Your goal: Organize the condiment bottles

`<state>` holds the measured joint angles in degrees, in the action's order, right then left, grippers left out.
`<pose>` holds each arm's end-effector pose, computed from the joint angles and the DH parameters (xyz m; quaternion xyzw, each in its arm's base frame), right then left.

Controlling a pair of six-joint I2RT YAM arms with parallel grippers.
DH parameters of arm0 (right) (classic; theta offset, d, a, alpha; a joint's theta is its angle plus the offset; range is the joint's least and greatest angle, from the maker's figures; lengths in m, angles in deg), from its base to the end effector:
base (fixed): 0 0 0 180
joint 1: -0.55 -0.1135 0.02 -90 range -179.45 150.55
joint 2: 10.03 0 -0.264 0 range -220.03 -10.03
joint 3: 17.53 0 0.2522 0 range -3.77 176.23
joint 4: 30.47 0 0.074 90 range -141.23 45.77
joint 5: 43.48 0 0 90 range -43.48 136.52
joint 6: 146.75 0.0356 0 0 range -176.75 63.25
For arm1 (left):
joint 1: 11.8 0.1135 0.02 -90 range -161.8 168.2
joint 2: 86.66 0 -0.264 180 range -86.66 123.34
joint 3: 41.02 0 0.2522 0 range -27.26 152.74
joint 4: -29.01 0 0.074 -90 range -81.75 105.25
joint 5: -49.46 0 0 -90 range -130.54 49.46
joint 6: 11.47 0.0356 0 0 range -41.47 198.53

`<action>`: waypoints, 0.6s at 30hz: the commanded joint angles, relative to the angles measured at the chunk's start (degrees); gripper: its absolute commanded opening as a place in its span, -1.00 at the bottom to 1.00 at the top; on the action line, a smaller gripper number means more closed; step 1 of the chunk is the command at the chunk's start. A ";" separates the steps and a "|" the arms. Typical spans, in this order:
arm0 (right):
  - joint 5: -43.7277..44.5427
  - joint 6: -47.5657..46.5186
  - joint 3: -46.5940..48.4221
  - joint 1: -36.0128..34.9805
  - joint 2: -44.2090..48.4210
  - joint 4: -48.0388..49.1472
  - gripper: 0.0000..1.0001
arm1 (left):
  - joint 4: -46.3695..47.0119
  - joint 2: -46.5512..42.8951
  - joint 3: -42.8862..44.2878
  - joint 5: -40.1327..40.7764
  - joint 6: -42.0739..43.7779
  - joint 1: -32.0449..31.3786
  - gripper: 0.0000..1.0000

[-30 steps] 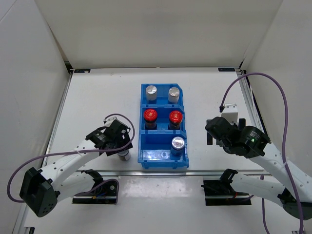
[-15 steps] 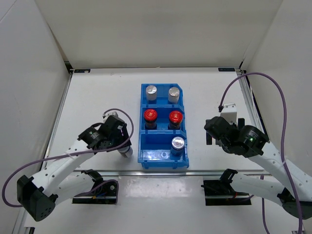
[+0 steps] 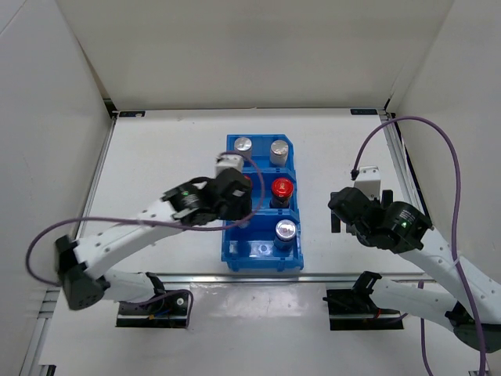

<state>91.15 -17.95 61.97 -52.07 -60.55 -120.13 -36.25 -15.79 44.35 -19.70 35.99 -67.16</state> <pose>0.0936 0.0813 0.3528 -0.0123 0.9001 -0.0889 0.4264 0.1500 -0.1948 0.3430 0.0431 0.9274 -0.1372 0.3454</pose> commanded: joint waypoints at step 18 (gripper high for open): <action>0.73 0.30 -0.17 -0.11 0.78 1.19 0.98 | 8.00 14.29 -4.91 0.43 -6.32 -6.79 -0.57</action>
<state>91.15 -17.95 61.97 -52.07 -60.00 -119.54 -31.53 -0.17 38.41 -20.36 31.27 -73.19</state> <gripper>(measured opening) 0.989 0.744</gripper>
